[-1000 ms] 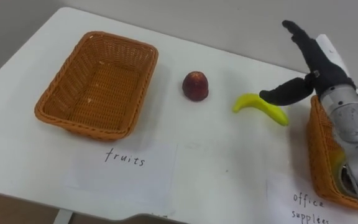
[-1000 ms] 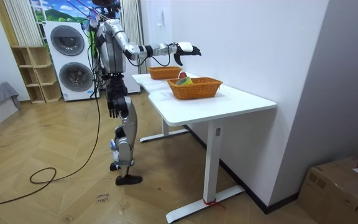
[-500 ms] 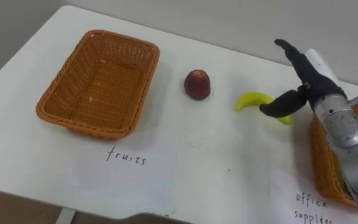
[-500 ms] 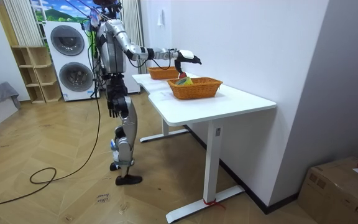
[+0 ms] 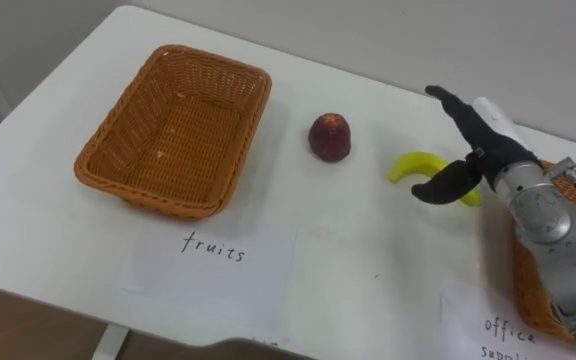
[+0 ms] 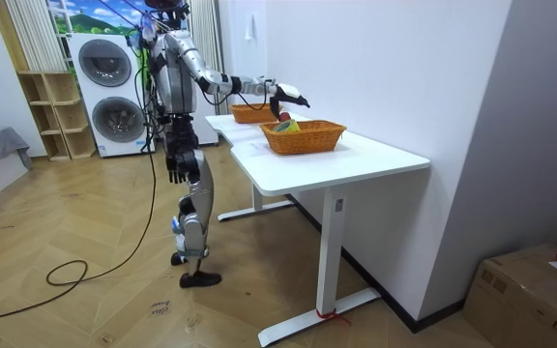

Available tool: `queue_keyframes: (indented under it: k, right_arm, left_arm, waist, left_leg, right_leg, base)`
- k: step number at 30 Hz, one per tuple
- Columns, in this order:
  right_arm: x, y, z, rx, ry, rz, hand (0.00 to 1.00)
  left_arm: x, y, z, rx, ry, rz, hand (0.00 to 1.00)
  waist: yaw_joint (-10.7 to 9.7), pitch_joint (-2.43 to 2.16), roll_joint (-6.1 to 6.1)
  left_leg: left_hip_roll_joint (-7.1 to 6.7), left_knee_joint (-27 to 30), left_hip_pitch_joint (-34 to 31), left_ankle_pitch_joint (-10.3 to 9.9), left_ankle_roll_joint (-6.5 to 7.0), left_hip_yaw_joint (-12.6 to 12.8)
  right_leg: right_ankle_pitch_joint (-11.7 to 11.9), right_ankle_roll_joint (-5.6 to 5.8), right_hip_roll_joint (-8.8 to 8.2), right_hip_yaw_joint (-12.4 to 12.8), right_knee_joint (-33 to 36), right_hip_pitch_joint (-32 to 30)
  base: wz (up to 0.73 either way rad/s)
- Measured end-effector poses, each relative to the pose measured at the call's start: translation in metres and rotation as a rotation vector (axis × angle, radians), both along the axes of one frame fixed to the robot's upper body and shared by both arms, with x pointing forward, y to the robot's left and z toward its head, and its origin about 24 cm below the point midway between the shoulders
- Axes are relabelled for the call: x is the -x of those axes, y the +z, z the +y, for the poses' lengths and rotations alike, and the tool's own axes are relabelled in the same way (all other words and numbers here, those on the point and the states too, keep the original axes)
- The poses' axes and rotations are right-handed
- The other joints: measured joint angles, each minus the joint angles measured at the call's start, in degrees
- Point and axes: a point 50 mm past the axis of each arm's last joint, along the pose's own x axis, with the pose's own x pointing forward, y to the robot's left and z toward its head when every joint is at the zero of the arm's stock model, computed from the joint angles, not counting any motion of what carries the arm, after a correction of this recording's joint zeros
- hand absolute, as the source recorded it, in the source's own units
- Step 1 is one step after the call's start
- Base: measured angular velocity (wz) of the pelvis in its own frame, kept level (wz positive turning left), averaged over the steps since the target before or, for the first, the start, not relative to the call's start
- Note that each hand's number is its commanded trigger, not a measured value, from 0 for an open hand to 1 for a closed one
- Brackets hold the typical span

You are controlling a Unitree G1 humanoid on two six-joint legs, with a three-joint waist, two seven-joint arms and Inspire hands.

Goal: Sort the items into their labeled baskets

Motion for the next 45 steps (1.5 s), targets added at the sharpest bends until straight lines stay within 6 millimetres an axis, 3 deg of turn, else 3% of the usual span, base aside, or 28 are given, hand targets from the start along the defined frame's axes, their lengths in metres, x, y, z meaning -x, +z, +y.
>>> queue_keyframes:
  k: [7,19,33,45]
  right_arm:
    - [0.001,-0.005,0.005,0.027,0.023,0.021,0.00]
    - [-0.002,-0.024,-0.010,0.054,-0.040,0.113,0.00]
    - [-0.003,-0.028,-0.003,0.120,-0.008,0.129,0.00]
    - [-0.010,-0.036,-0.016,0.147,-0.047,0.204,0.00]
  left_arm:
    - [0.000,0.000,0.000,-0.001,-0.001,0.001,0.00]
    - [0.001,0.002,0.005,0.004,-0.025,0.012,0.00]
    - [-0.003,0.002,0.007,0.030,-0.033,0.010,0.00]
    - [-0.004,0.003,0.007,0.033,-0.034,0.010,0.00]
  waist:
    - [0.02,-0.02,-0.07]
    - [0.83,-0.03,-0.35]
    - [1.44,0.11,-0.94]
    - [1.45,0.16,-0.76]
  left_leg:
    - [-0.05,0.06,0.00,0.00,0.00,-0.21]
    - [-0.10,0.09,-0.73,0.00,0.00,-0.74]
    - [-0.25,0.96,-2.23,0.01,0.00,-1.66]
    - [-0.26,1.10,-3.52,0.00,0.00,-1.79]
  right_leg:
    - [0.00,0.01,-0.02,-0.24,-0.08,0.10]
    - [0.00,0.00,-0.03,-1.10,-0.04,-0.18]
    - [0.00,0.00,-0.24,-1.68,-0.13,-1.10]
    - [0.03,-0.06,-0.26,-1.91,0.05,-2.04]
  base:
    - [0.00]
    - [0.02]
    - [0.03]
    - [0.00]
